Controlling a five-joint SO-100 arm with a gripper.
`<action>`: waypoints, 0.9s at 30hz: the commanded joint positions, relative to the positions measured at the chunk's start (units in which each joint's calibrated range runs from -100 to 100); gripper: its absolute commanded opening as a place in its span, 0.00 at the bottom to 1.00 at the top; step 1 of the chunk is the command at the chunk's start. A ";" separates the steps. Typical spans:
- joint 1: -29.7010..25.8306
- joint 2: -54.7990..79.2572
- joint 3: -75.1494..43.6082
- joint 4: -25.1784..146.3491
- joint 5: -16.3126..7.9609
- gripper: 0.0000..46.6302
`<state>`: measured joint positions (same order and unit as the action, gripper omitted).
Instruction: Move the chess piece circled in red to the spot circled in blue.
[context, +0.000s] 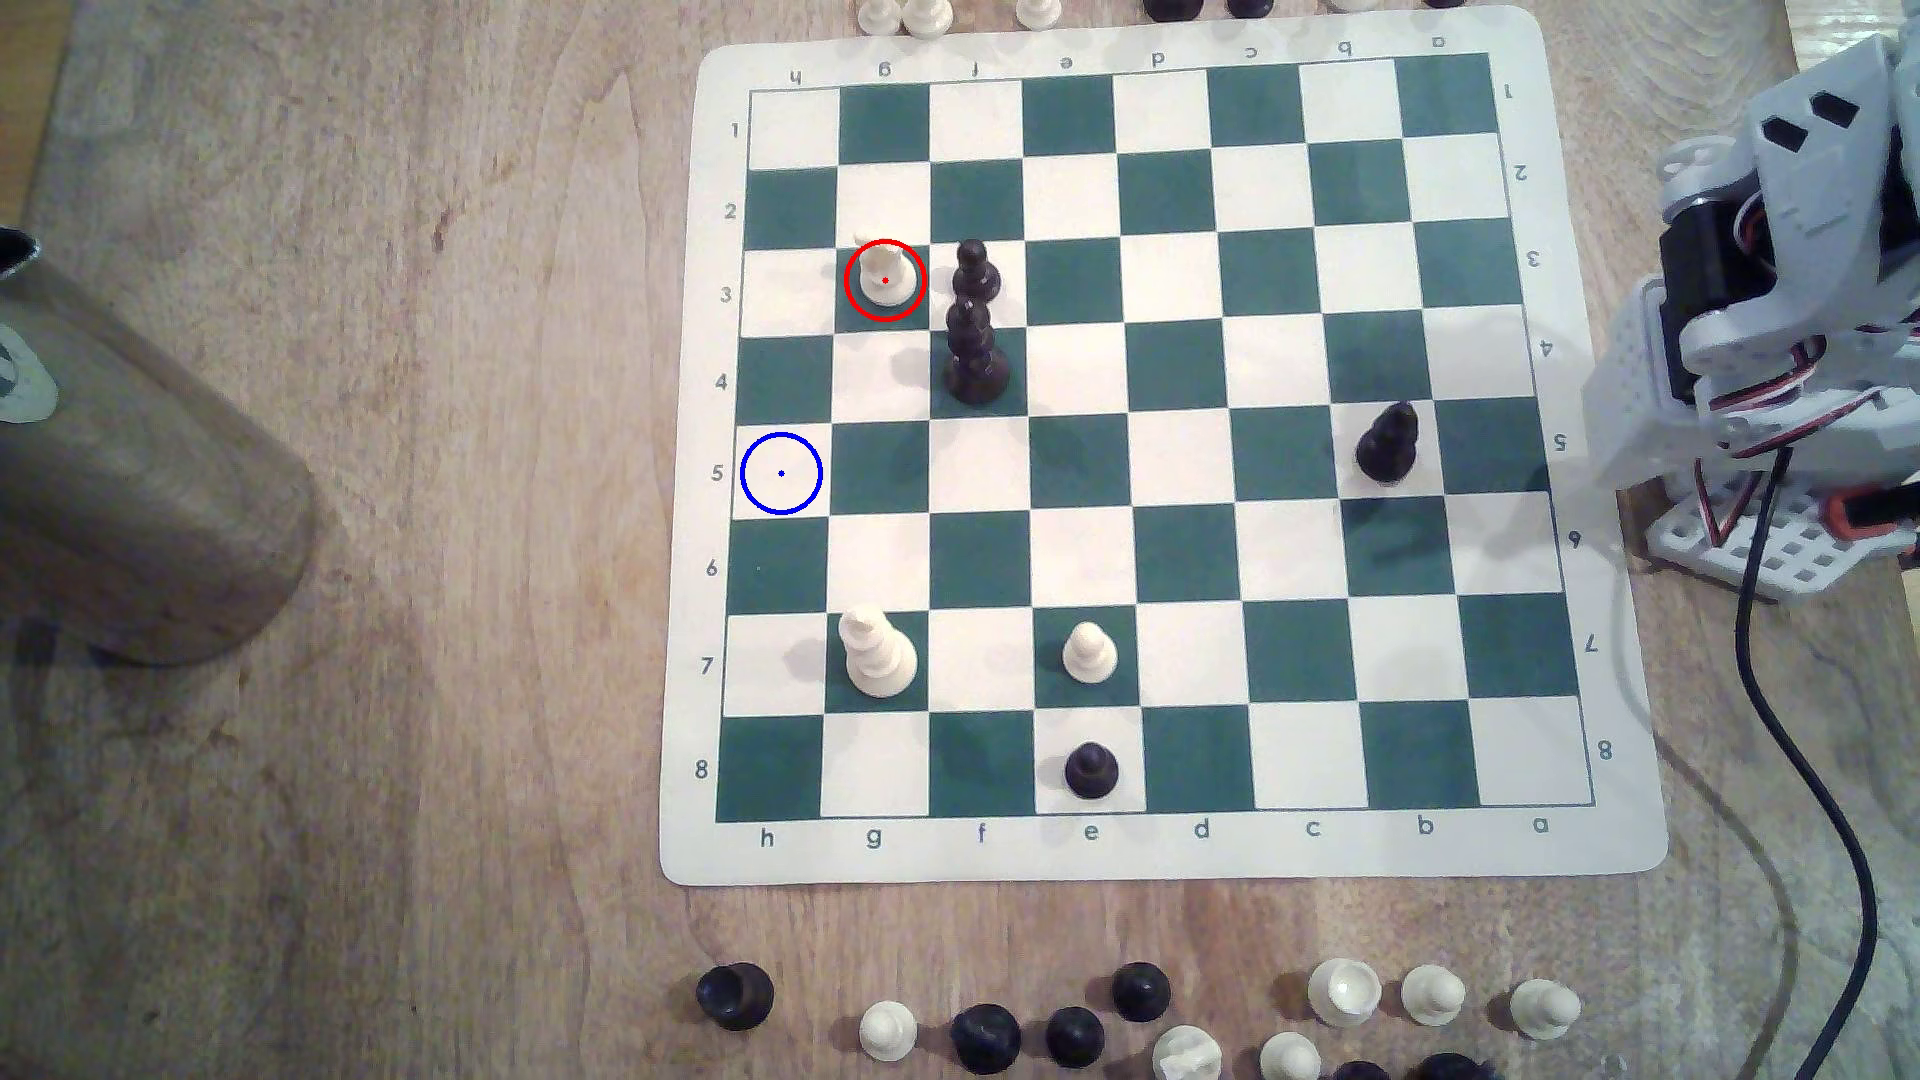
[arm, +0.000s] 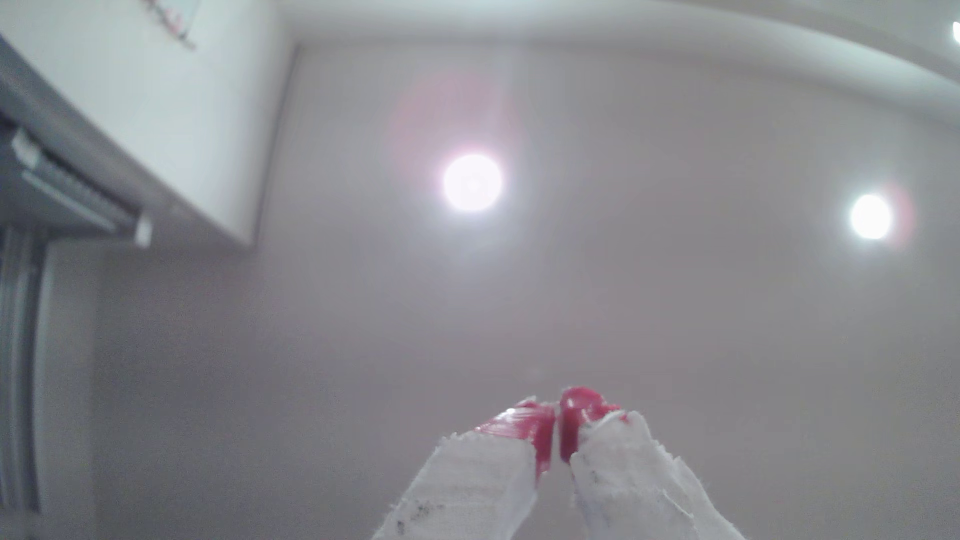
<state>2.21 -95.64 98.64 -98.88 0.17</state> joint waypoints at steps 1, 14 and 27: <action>-0.14 -0.20 1.26 1.51 0.15 0.00; -2.17 -0.20 -17.77 62.77 -0.15 0.00; 2.91 -0.11 -32.55 121.90 -0.34 0.00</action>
<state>3.32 -95.56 71.53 7.89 -0.02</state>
